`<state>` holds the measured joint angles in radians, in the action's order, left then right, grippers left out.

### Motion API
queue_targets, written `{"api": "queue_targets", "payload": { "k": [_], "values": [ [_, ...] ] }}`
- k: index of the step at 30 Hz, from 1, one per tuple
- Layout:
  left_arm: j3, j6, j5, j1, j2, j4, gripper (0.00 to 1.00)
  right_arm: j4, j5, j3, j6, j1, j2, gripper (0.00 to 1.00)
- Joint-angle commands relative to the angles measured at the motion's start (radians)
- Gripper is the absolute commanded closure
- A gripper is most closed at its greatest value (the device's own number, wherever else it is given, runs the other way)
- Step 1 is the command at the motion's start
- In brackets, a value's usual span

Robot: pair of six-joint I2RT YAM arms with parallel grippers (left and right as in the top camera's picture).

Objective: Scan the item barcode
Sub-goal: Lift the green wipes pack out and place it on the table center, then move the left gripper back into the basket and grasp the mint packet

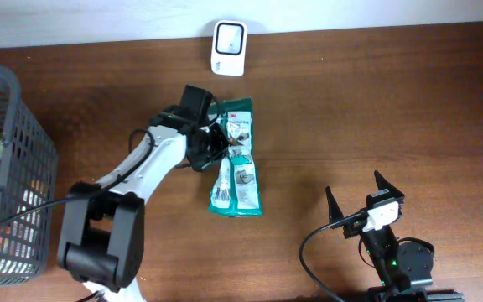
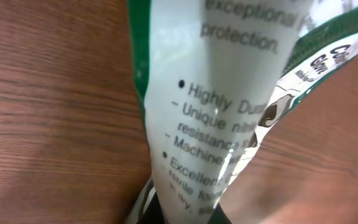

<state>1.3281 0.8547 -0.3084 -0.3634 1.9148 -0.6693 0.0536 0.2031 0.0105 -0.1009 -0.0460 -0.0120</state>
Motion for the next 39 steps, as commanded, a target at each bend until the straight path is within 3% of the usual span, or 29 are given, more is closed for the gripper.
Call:
{"api": "queue_targets", "payload": {
  "k": [1, 2, 3, 4, 10, 15, 19, 22, 30, 34, 39],
  "values": [
    [-0.005, 0.026, 0.045, -0.01, 0.012, -0.004, 0.51, 0.003, -0.005, -0.005, 0.004, -0.006, 0.009, 0.02],
    [-0.005, 0.011, 0.044, -0.01, 0.012, -0.004, 0.24, 0.003, -0.005, -0.005, 0.004, -0.006, 0.009, 0.02],
    [-0.005, 0.0, 0.043, -0.01, 0.012, -0.005, 0.08, 0.003, -0.005, -0.005, 0.004, -0.006, 0.009, 0.02],
    [-0.005, -0.043, 0.042, -0.01, 0.012, -0.005, 0.01, 0.003, -0.005, -0.005, 0.003, -0.006, 0.009, 0.02],
    [0.137, -0.257, 0.062, 0.04, -0.031, -0.153, 0.01, 0.003, -0.005, -0.005, 0.004, -0.006, 0.009, 0.02],
    [0.501, -0.431, 0.315, 0.124, -0.092, -0.496, 0.01, 0.003, -0.005, -0.005, 0.004, -0.006, 0.009, 0.02],
    [0.768, -0.446, 0.49, 0.241, -0.123, -0.683, 0.01, 0.003, -0.005, -0.005, 0.004, -0.006, 0.009, 0.02],
    [0.905, -0.446, 0.518, 0.388, -0.149, -0.755, 0.01, 0.003, -0.005, -0.005, 0.003, -0.006, 0.009, 0.02],
    [0.891, -0.422, 0.399, 0.885, -0.137, -0.75, 0.01, 0.003, -0.005, -0.005, 0.004, -0.006, 0.009, 0.02],
    [0.816, -0.419, 0.393, 0.996, -0.097, -0.763, 0.02, 0.003, -0.005, -0.005, 0.004, -0.006, 0.009, 0.02],
    [0.626, -0.452, 0.377, 1.092, -0.09, -0.655, 0.02, 0.003, -0.005, -0.005, 0.004, -0.006, 0.009, 0.02]
  ]
}}
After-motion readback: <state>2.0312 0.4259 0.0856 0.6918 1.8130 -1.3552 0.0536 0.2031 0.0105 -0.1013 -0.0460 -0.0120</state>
